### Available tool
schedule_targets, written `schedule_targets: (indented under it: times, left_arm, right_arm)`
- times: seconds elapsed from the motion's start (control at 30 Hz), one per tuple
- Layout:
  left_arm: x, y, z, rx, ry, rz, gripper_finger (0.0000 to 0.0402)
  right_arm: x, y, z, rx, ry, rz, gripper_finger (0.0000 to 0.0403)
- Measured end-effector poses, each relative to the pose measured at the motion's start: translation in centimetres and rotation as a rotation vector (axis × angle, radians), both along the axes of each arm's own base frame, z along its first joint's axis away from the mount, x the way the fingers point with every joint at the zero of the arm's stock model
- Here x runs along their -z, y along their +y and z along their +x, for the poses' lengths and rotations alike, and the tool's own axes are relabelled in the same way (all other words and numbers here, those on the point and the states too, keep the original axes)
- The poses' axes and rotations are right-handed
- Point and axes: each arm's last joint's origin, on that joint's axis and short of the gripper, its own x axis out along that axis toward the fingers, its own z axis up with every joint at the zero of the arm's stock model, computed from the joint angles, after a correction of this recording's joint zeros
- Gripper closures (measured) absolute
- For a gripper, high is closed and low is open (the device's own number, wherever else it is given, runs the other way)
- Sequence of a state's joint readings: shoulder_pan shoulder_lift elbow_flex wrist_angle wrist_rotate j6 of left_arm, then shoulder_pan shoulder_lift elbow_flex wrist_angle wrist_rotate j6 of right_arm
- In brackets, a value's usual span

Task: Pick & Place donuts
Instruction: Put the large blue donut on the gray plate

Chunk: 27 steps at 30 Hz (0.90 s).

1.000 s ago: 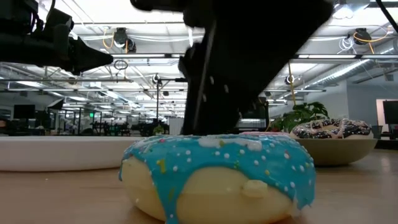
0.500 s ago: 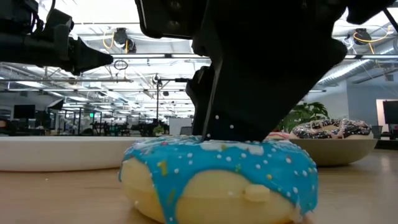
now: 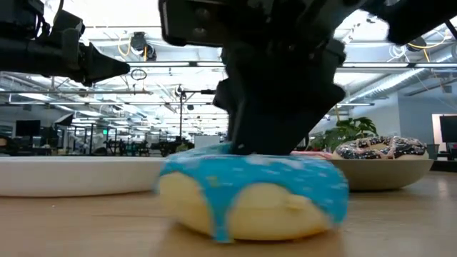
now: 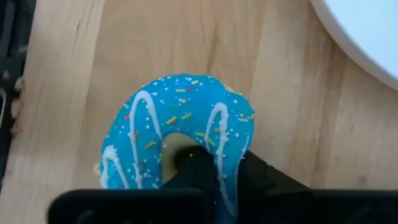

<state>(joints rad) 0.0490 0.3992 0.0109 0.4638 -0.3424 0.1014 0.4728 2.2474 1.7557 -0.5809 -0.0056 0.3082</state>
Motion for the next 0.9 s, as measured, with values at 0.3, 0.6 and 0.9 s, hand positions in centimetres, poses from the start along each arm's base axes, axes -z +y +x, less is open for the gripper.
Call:
schedule_targets:
  times: [0.3,0.6,0.9]
  left_arm:
    - [0.1,0.0,0.0,0.000,0.012,-0.001,0.0350]
    - [0.1,0.0,0.0,0.000,0.012,-0.002,0.0350]
    - [0.2,0.0,0.0,-0.001,0.018,0.001,0.0350]
  right_arm:
    - [-8.1,-1.0,-1.5,0.006,-0.146,0.059,0.0394]
    - [-15.0,-2.7,-5.2,0.157,-0.231,0.010,0.0390]
    - [-17.3,-3.6,-7.5,0.247,-0.196,0.025,0.0394]
